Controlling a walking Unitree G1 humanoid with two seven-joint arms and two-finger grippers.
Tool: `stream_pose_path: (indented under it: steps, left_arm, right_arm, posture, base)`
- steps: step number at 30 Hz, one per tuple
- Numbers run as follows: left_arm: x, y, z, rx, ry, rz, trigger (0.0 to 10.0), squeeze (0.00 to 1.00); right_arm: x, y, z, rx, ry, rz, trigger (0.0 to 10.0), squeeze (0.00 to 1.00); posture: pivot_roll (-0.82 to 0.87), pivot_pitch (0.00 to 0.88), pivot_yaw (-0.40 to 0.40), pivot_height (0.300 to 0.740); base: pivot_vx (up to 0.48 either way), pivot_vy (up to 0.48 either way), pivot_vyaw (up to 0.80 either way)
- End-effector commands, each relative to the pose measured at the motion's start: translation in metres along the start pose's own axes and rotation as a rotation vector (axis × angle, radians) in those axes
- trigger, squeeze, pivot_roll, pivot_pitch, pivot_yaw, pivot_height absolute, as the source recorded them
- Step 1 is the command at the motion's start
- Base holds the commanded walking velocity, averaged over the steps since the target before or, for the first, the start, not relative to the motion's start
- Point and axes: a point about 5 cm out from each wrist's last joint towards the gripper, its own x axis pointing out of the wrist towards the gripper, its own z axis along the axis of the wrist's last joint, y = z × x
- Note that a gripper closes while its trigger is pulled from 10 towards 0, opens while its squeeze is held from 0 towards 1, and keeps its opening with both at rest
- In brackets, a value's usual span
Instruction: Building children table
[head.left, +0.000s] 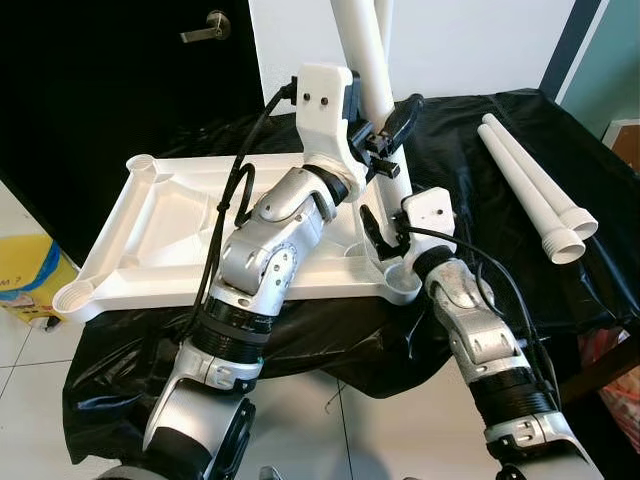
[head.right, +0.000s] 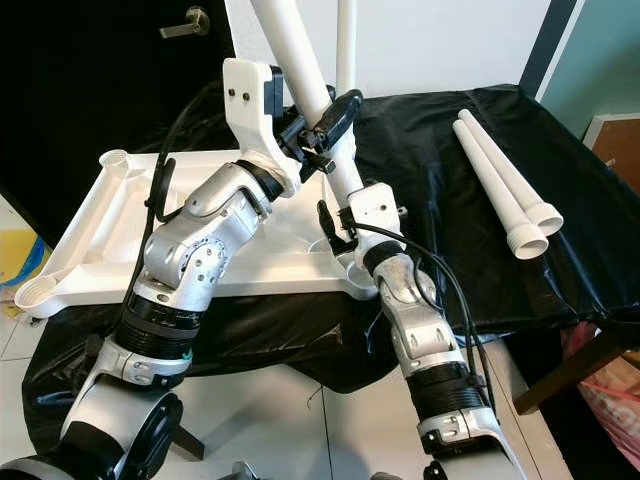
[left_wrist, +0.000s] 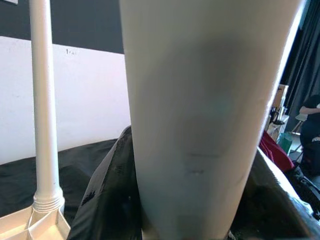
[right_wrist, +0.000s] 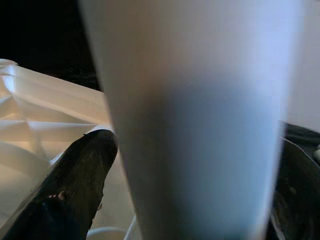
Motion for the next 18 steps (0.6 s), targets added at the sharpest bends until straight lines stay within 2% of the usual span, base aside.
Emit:
stream_pose_path:
  steps: [1,8,9,10,11,12,13,14,16,17,18]
  left_arm:
    - [0.004,-0.005,0.006,0.017,-0.023,-0.016,10.0,0.00]
    - [0.008,-0.011,0.005,0.015,-0.027,-0.026,10.0,0.00]
    - [0.008,-0.012,0.005,0.014,-0.027,-0.029,10.0,0.00]
    - [0.008,-0.012,0.005,0.014,-0.027,-0.029,10.0,0.00]
    - [0.008,-0.013,0.005,0.014,-0.027,-0.031,10.0,0.00]
    - [0.008,-0.014,0.005,0.015,-0.027,-0.032,10.0,0.00]
    - [0.008,-0.014,0.005,0.015,-0.027,-0.032,10.0,0.00]
    - [0.009,-0.015,0.005,0.016,-0.027,-0.033,10.0,0.00]
    - [0.009,-0.015,0.005,0.016,-0.027,-0.033,10.0,0.00]
    - [0.009,-0.016,0.005,0.015,-0.030,-0.033,10.0,0.00]
    - [0.009,-0.016,0.005,0.015,-0.030,-0.033,10.0,0.00]
  right_arm:
    - [0.004,0.002,0.002,-0.023,-0.009,-0.011,10.0,0.00]
    - [0.009,0.009,0.008,-0.090,-0.040,-0.026,10.0,0.00]
    - [0.009,0.010,0.008,-0.094,-0.039,-0.025,7.0,0.00]
    - [0.009,0.010,0.008,-0.094,-0.039,-0.025,7.0,0.00]
    - [0.009,0.011,0.007,-0.095,-0.037,-0.026,6.4,0.00]
    - [0.009,0.011,0.007,-0.099,-0.035,-0.024,3.3,0.00]
    - [0.009,0.011,0.007,-0.099,-0.035,-0.024,3.3,0.00]
    - [0.009,0.011,0.006,-0.099,-0.029,-0.027,0.8,0.00]
    - [0.009,0.011,0.006,-0.099,-0.029,-0.027,0.8,0.00]
    - [0.008,0.011,0.003,-0.096,-0.014,-0.033,0.0,0.00]
    - [0.008,0.011,0.003,-0.096,-0.014,-0.033,0.0,0.00]
  posture:
    - [-0.10,0.000,0.028,0.740]
    - [-0.10,0.000,0.028,0.740]
    - [-0.10,0.000,0.027,0.740]
    - [-0.10,0.000,0.027,0.740]
    - [-0.10,0.000,0.027,0.740]
    - [-0.10,0.000,0.026,0.740]
    - [-0.10,0.000,0.026,0.740]
    - [-0.10,0.000,0.025,0.740]
    - [-0.10,0.000,0.025,0.740]
    - [-0.10,0.000,0.025,0.740]
    - [-0.10,0.000,0.025,0.740]
  base:
    - [0.000,0.000,0.00]
    - [0.000,0.000,0.00]
    - [0.000,0.000,0.00]
    - [0.000,0.000,0.00]
    - [0.000,0.000,0.00]
    - [0.000,0.000,0.00]
    - [0.000,0.000,0.00]
    - [0.000,0.000,0.00]
    - [0.000,0.000,0.00]
    - [0.000,0.000,0.00]
    - [0.000,0.000,0.00]
